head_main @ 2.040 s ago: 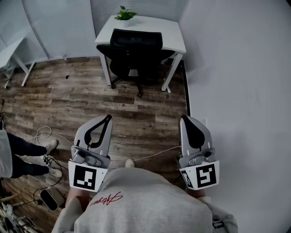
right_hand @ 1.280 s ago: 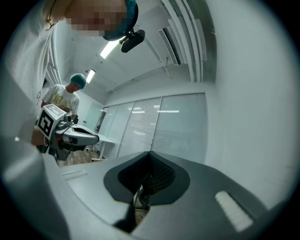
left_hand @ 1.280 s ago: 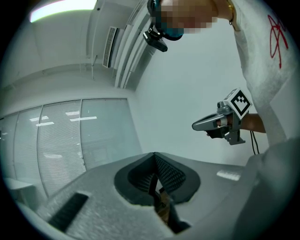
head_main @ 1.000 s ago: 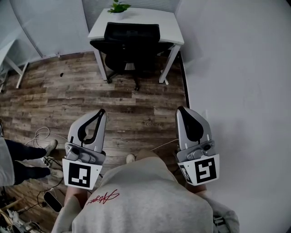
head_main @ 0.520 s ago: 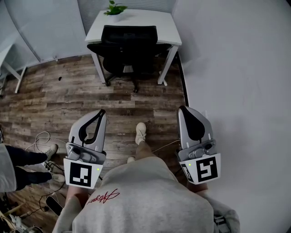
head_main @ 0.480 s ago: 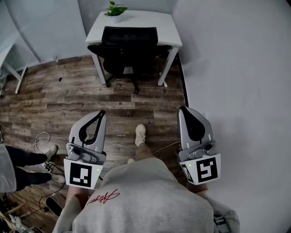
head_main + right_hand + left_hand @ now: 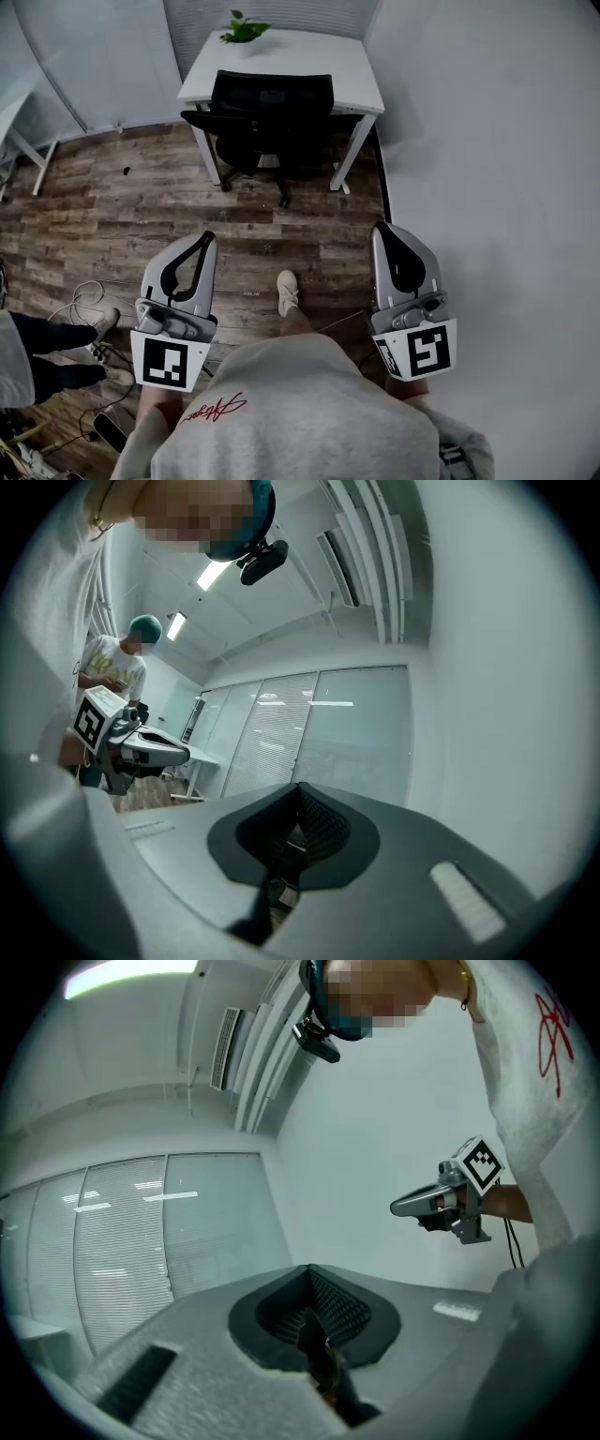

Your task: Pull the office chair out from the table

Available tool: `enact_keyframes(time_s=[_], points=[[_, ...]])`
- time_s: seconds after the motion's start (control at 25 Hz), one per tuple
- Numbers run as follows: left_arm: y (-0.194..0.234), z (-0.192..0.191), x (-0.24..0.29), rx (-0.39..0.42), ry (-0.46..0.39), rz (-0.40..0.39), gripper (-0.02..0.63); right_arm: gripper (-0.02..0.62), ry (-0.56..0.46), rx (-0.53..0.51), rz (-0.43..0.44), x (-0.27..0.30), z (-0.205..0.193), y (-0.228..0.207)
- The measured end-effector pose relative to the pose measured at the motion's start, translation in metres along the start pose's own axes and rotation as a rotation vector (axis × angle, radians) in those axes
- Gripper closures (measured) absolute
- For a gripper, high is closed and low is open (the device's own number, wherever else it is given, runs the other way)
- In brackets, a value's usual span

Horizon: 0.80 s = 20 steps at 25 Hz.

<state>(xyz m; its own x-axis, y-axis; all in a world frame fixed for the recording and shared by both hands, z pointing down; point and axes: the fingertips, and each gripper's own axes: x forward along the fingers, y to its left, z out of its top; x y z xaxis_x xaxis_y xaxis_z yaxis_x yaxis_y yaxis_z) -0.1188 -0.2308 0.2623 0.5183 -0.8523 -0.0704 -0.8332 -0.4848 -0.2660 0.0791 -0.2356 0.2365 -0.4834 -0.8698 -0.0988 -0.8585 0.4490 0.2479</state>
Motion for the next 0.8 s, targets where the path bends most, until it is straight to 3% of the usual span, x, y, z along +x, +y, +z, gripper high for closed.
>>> enact_keyframes(time_s=[0.8], points=[[0.082, -0.012, 0.163, 0.015, -0.002, 0.067, 0.611, 0.597, -0.005, 0.009, 0.084, 0.164, -0.033, -0.095]])
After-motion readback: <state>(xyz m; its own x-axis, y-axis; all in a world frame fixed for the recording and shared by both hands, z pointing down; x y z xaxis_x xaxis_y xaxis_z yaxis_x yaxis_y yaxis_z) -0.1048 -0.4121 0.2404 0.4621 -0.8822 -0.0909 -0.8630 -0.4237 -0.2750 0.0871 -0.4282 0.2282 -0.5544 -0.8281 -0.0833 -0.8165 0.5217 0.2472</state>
